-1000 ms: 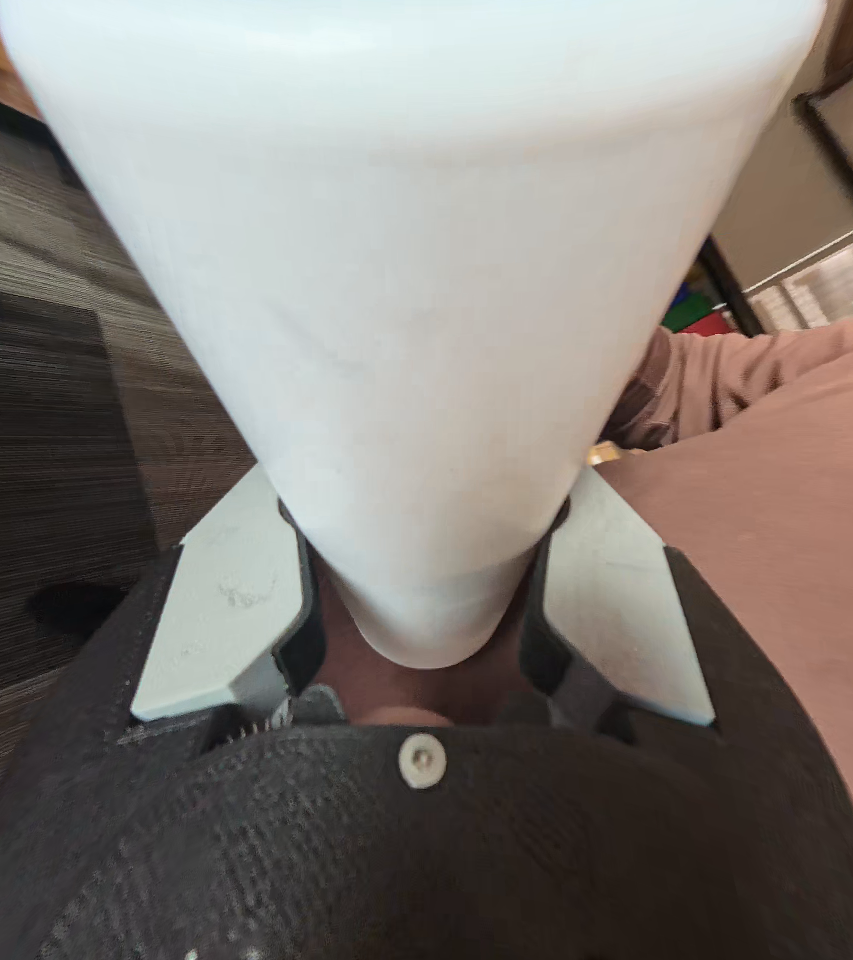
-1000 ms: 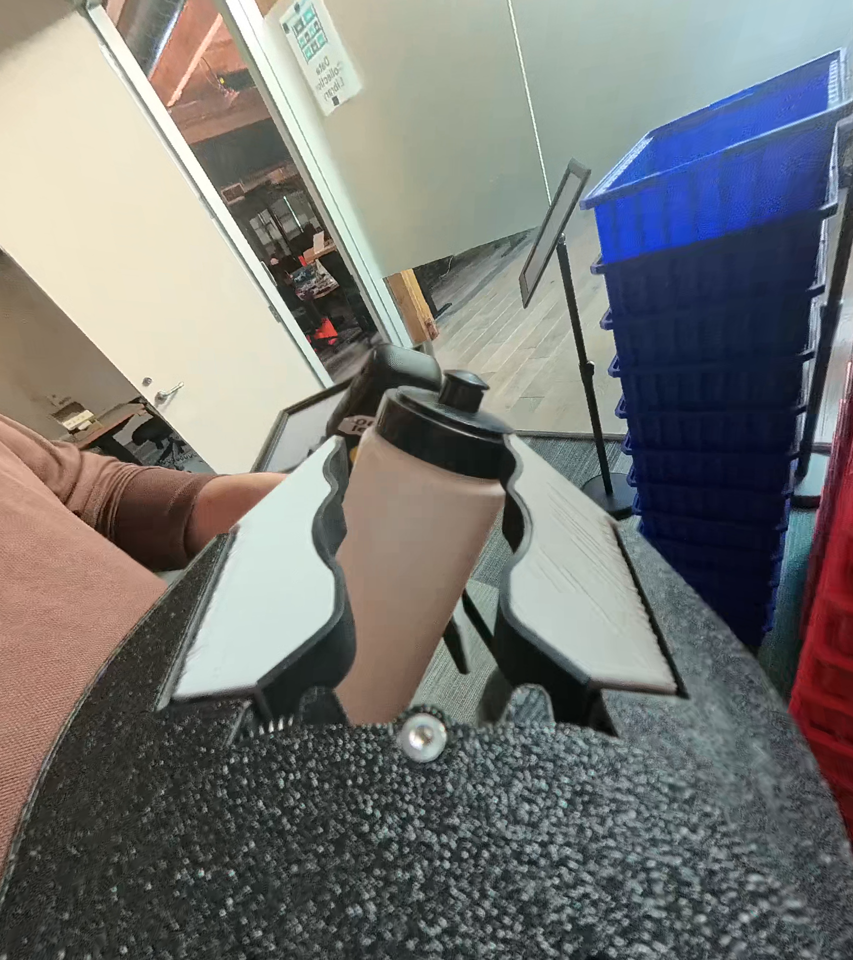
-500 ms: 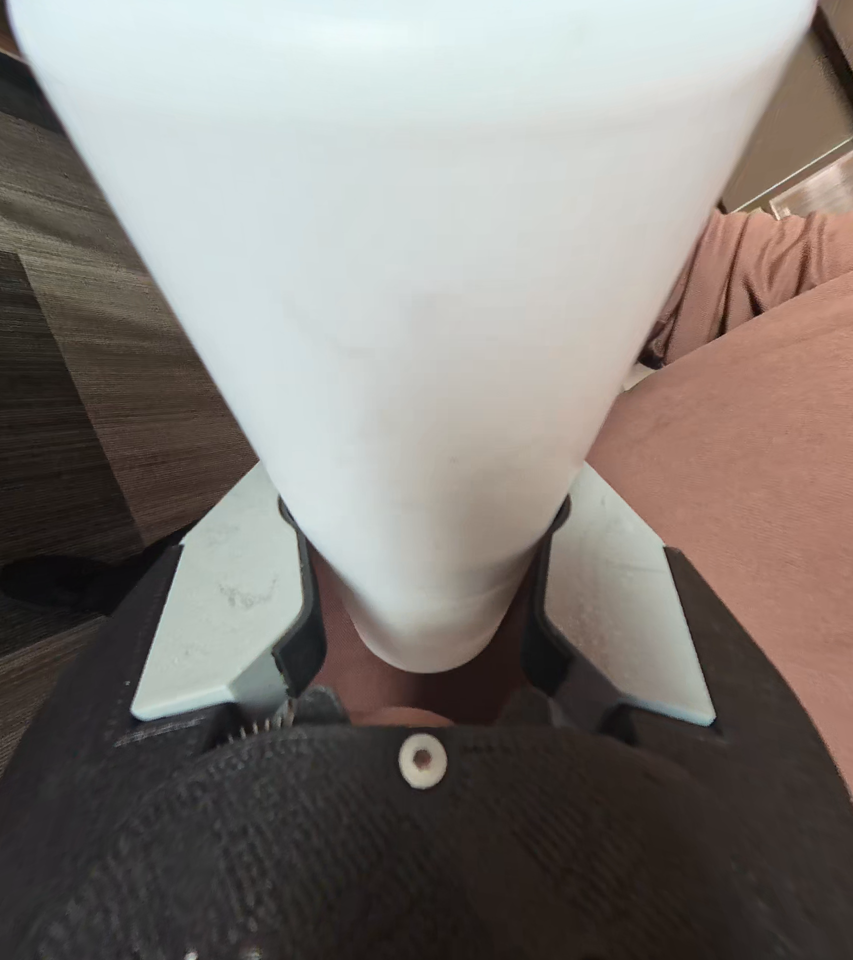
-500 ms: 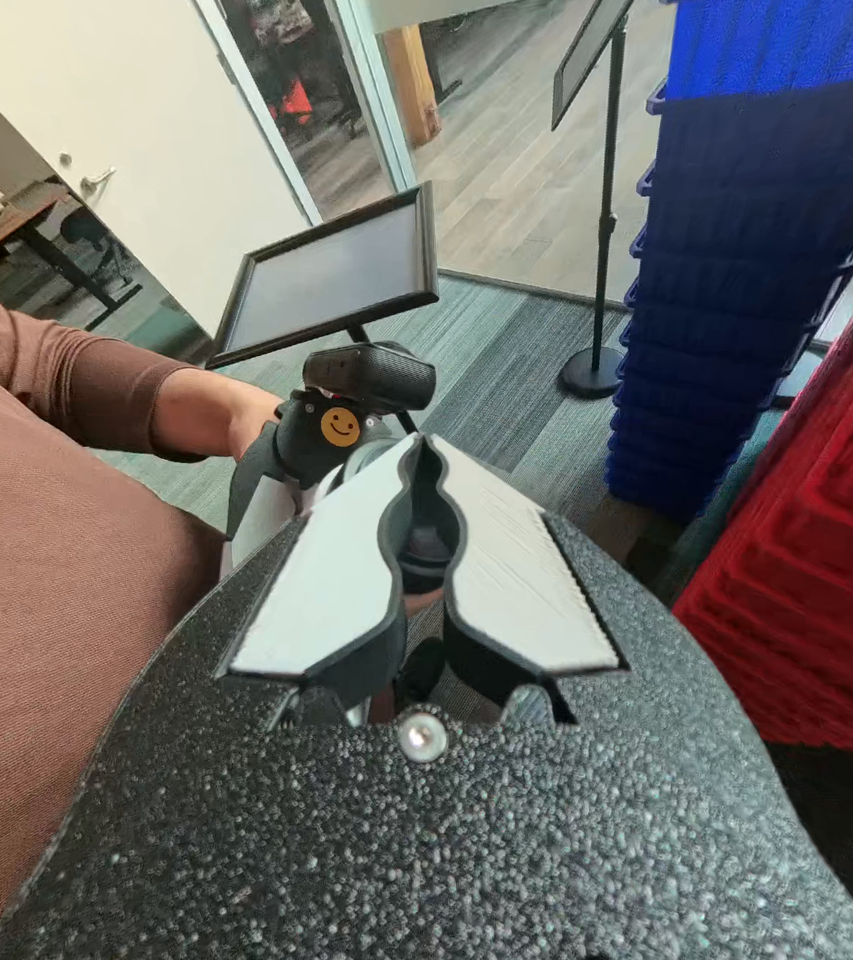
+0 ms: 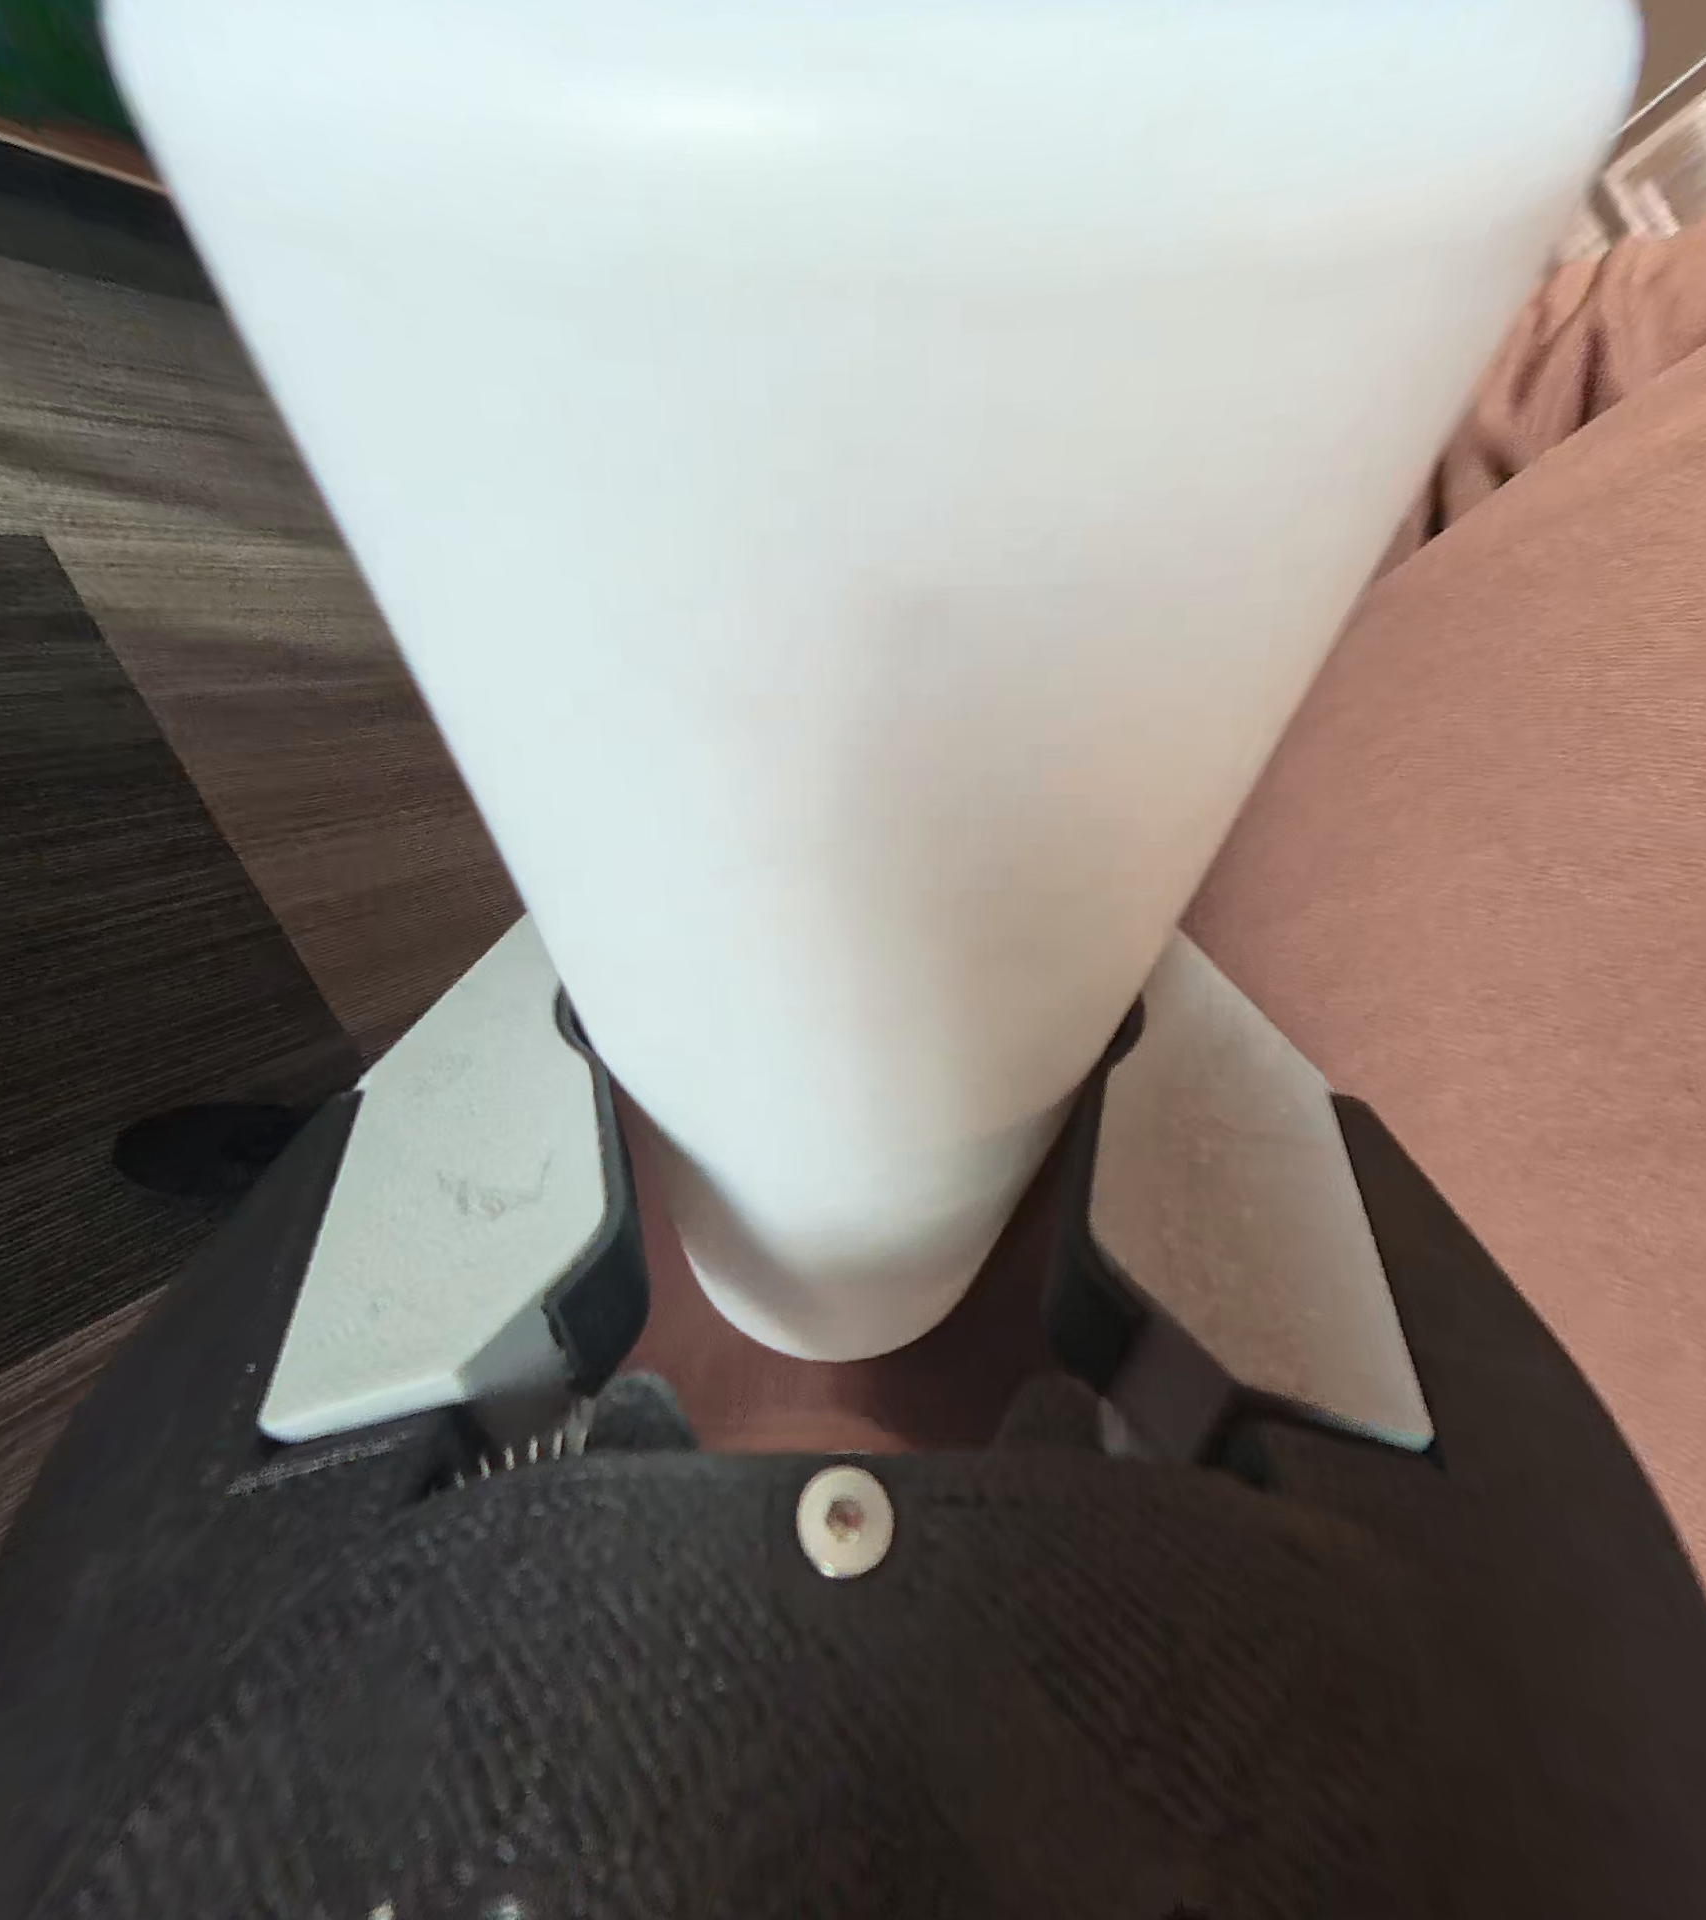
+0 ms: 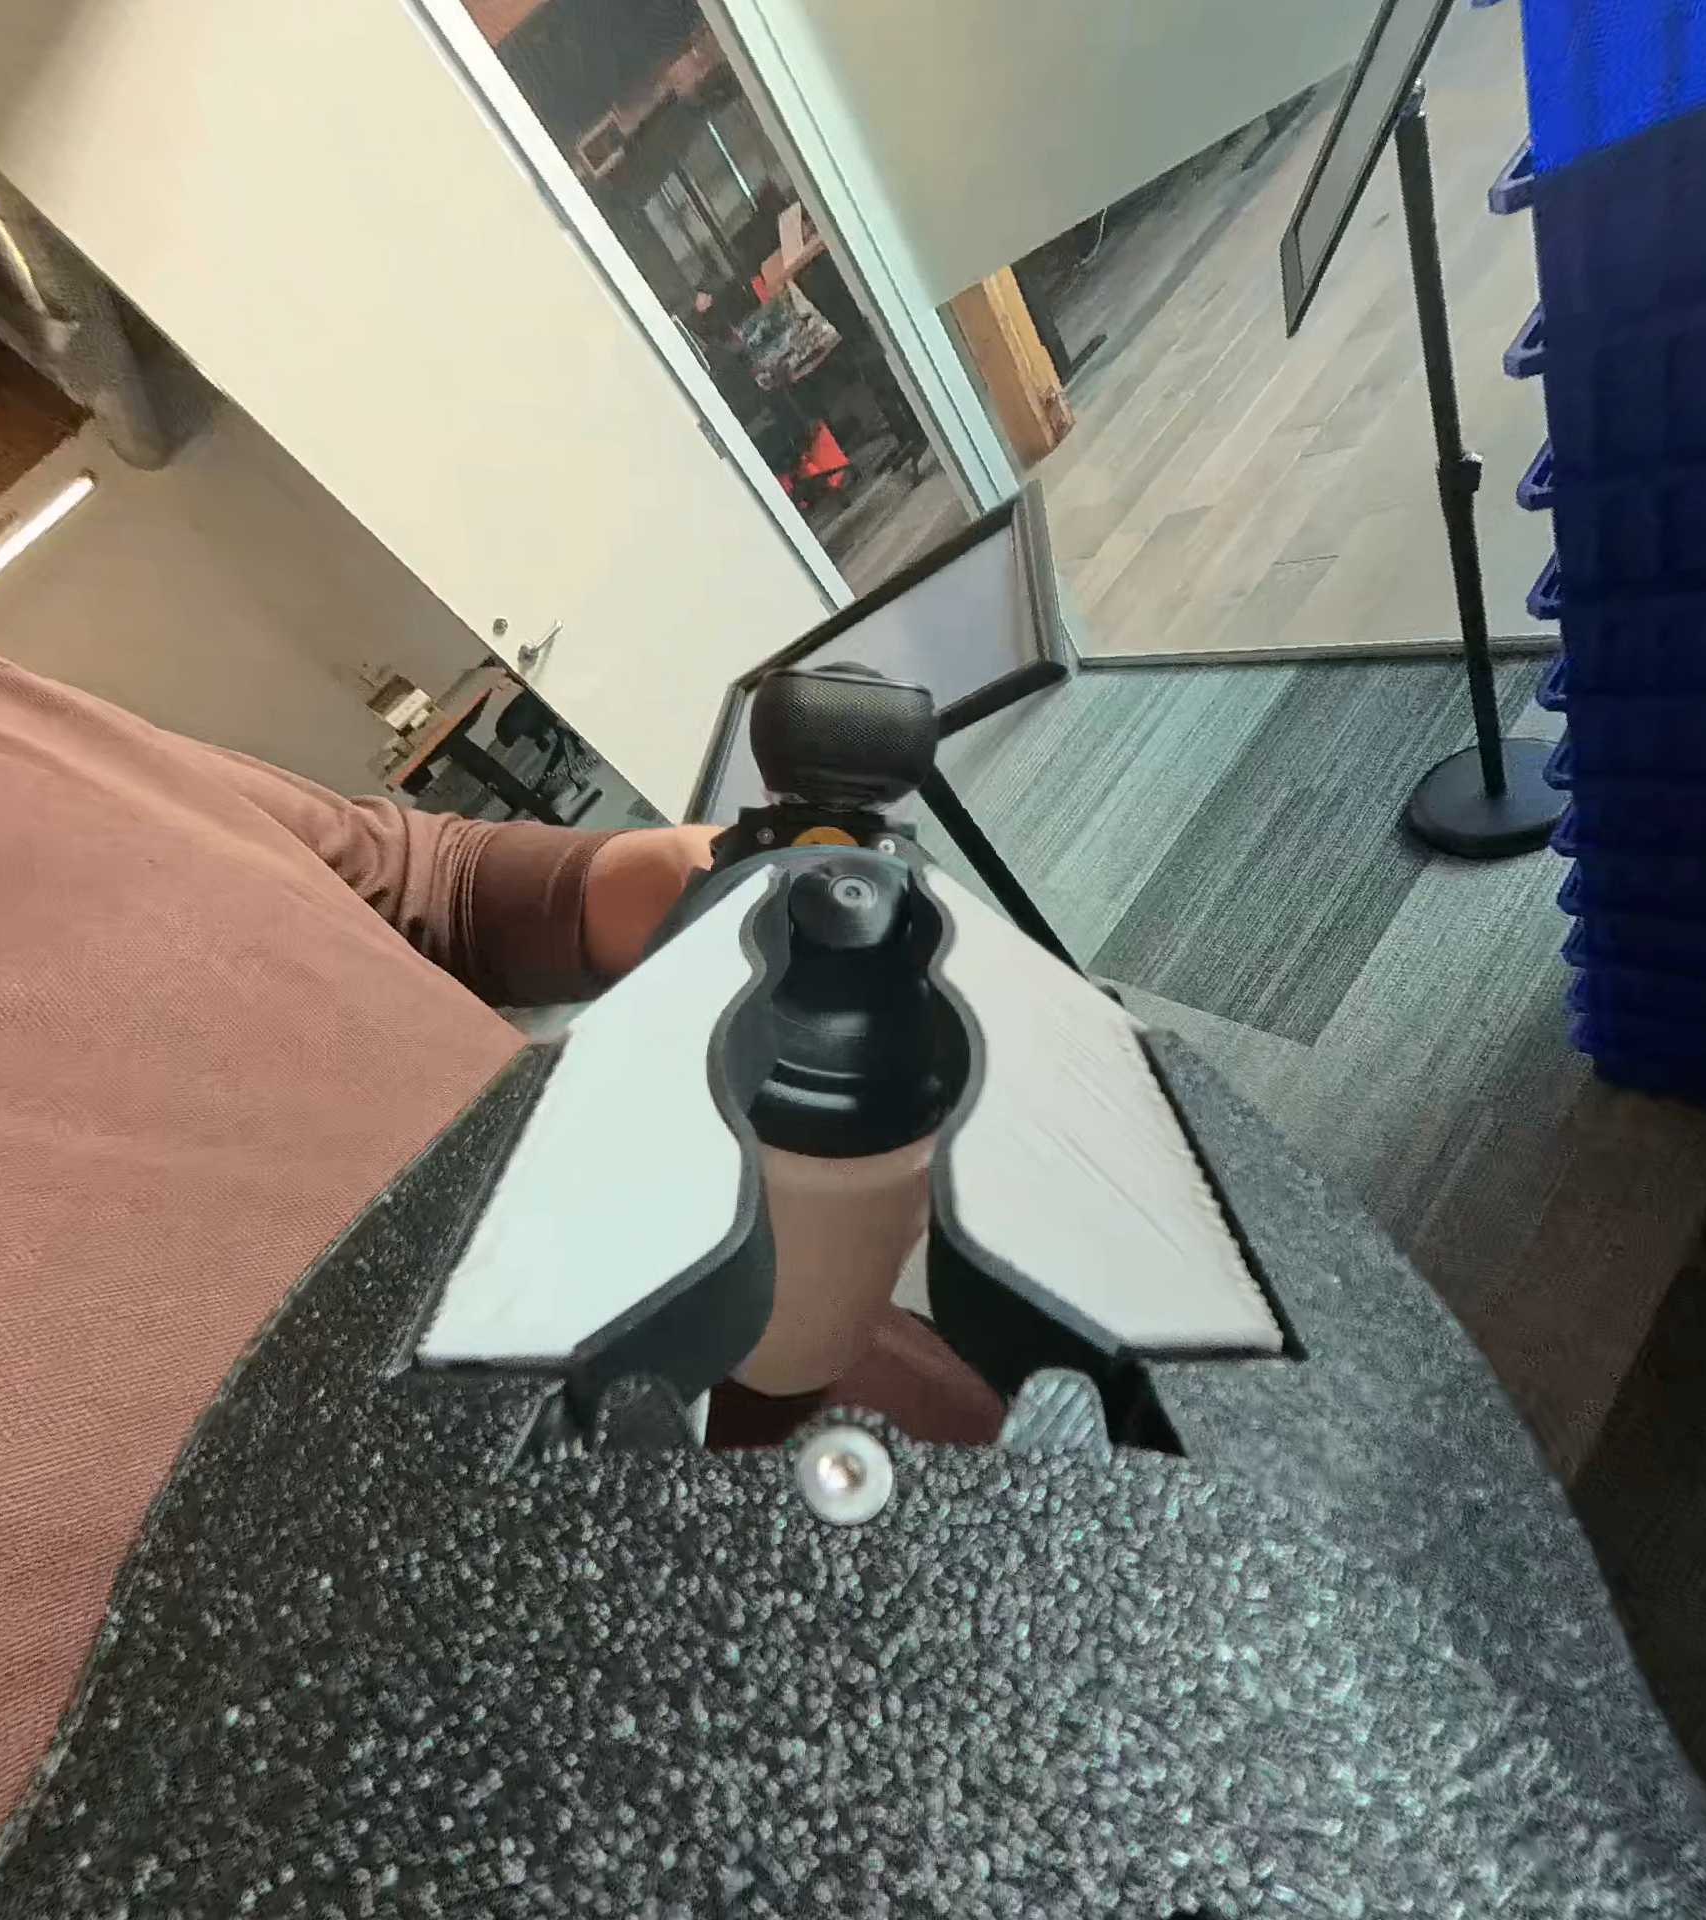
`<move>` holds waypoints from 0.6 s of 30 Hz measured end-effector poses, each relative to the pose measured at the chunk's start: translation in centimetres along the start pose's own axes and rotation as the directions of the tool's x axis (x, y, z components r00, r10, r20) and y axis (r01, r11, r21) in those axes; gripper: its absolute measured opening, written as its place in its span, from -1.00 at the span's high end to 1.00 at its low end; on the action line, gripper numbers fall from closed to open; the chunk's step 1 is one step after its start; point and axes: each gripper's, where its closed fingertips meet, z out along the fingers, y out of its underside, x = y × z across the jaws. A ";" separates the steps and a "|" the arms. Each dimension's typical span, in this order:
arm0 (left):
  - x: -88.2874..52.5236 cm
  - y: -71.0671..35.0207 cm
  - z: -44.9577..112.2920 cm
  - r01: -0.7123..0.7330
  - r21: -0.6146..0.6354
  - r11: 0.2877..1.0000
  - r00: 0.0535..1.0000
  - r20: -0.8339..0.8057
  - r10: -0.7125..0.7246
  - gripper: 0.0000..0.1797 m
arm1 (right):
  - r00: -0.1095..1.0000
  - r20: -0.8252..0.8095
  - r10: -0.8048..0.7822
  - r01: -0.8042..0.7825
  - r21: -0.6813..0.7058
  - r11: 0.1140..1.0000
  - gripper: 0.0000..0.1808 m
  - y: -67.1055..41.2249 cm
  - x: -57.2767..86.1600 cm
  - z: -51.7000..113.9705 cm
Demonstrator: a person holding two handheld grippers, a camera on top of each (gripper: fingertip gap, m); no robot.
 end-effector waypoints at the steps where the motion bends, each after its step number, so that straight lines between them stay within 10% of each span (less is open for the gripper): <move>1: 0.3 -0.8 0.0 0.023 0.037 0.999 0.999 -0.028 -0.022 -0.12 | 0.999 0.032 0.021 -0.022 0.036 0.999 0.77 0.0 -0.5 -0.1; 5: 1.0 -5.9 -1.6 0.054 0.251 0.966 0.996 -0.086 -0.033 -0.18 | 0.999 0.034 0.021 -0.023 0.078 0.997 0.77 0.8 -1.6 0.1; 18: 2.0 -5.8 -0.4 -0.098 0.259 0.961 0.994 0.069 0.082 -0.13 | 0.970 -0.198 -0.144 0.196 0.275 0.941 0.80 0.0 -4.2 -1.3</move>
